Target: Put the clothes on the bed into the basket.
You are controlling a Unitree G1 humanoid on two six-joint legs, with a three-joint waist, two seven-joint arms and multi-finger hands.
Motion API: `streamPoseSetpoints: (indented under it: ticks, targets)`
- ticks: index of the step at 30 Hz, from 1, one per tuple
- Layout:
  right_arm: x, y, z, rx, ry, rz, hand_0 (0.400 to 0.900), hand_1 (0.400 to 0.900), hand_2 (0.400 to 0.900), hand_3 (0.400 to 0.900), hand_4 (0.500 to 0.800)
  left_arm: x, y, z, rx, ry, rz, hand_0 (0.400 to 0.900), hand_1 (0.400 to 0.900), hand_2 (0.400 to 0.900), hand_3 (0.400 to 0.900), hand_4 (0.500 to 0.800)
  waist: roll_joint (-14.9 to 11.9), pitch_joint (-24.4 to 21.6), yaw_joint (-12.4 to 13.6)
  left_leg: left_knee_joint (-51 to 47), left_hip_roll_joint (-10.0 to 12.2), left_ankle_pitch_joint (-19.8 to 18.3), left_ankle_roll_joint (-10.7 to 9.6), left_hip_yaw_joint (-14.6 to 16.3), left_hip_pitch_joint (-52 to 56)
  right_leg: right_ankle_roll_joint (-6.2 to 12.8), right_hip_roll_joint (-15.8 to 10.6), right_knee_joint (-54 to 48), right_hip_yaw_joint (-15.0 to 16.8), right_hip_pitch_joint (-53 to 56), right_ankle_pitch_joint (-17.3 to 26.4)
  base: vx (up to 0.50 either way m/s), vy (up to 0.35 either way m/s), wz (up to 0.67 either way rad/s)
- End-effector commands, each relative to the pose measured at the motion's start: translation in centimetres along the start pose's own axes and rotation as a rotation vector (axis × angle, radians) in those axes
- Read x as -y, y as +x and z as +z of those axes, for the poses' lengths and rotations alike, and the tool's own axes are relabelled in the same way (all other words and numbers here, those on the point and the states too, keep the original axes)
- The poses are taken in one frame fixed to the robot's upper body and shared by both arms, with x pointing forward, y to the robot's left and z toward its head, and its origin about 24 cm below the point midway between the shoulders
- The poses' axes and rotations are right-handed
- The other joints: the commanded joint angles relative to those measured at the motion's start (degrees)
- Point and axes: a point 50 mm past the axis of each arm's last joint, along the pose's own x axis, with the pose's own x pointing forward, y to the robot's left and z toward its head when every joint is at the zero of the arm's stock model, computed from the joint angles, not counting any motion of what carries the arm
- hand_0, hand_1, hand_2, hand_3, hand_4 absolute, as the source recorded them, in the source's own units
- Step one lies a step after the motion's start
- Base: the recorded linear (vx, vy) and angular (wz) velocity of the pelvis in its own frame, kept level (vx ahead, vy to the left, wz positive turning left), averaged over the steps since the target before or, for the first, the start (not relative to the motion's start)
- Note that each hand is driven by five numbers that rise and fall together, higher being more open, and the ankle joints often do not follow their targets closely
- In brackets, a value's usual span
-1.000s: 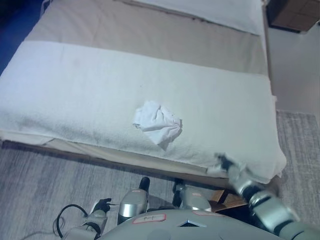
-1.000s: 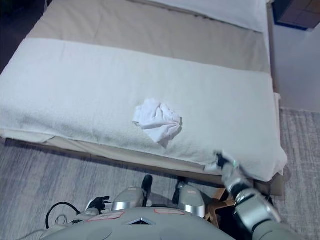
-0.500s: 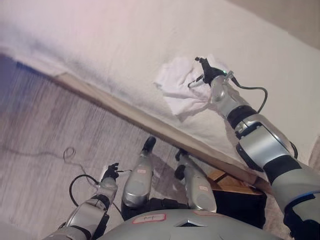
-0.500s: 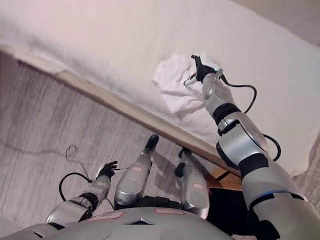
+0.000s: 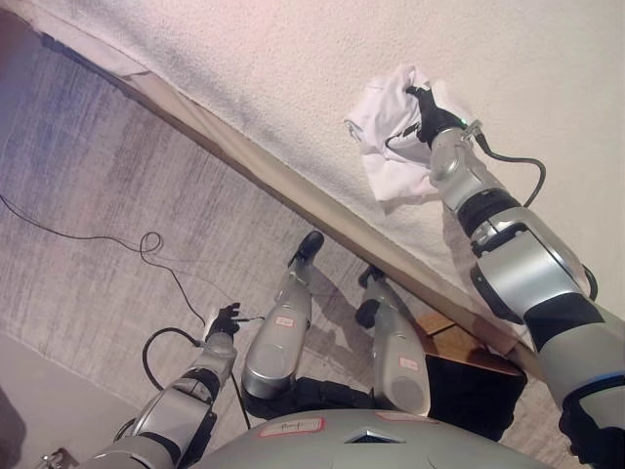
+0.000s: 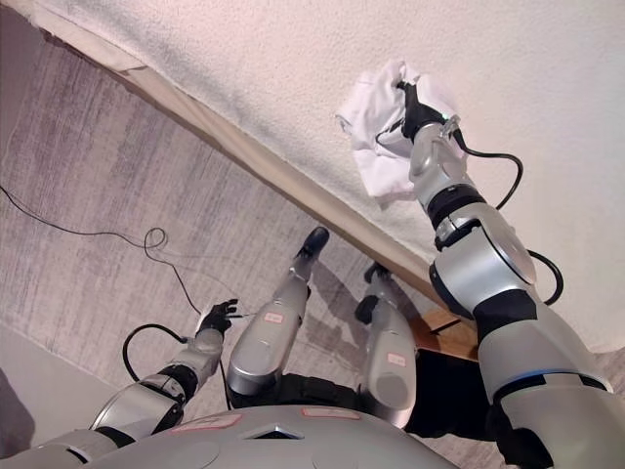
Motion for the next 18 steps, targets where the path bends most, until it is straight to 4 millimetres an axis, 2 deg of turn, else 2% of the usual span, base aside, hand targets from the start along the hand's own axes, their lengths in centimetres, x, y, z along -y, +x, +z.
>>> streamPoseSetpoints:
  ticks: [1,7,8,18]
  targets:
    - [4.3,0.7,-0.2,-0.017,-0.042,-0.099,0.9,0.9,0.9,0.9,0.8,-1.0,-0.2,-2.1,-0.065,0.016,0.054,0.9,0.9,0.9,0.9,0.8,2.7,2.1,0.6,-11.3,2.7,9.8,1.5,5.8,0.5,3.8,-3.1,7.5,5.6,-2.7,-4.0,-0.05,0.013,-0.04]
    - [6.8,1.0,-0.4,-0.026,-0.033,-0.141,0.9,0.9,0.9,0.9,0.8,-0.5,-0.1,-1.0,-0.027,0.001,0.031,0.9,0.9,0.9,0.9,0.8,3.5,3.5,0.6,-10.1,2.2,10.0,1.5,6.2,-1.5,3.75,-3.8,9.1,5.6,-4.8,-4.1,-0.03,-0.002,0.0]
    - [7.0,1.0,-0.4,-0.028,-0.018,-0.15,0.4,0.4,0.4,0.4,0.5,-0.5,-0.1,-0.9,-0.027,-0.002,0.03,0.9,0.9,0.9,0.9,0.8,3.5,3.4,0.6,-10.3,2.3,10.0,1.6,6.2,-1.4,3.81,-3.8,9.1,5.7,-4.9,-4.1,0.0,0.0,0.0]
    - [7.8,1.0,0.0,-0.02,-0.03,-0.185,0.4,0.4,0.4,0.4,0.5,-0.5,-0.1,-1.1,-0.029,0.009,0.038,0.9,0.9,0.9,0.9,0.8,3.0,3.4,-0.5,-11.3,2.5,9.7,1.6,7.1,0.5,4.04,-3.5,7.9,6.1,-3.3,-3.8,0.0,0.003,-0.02]
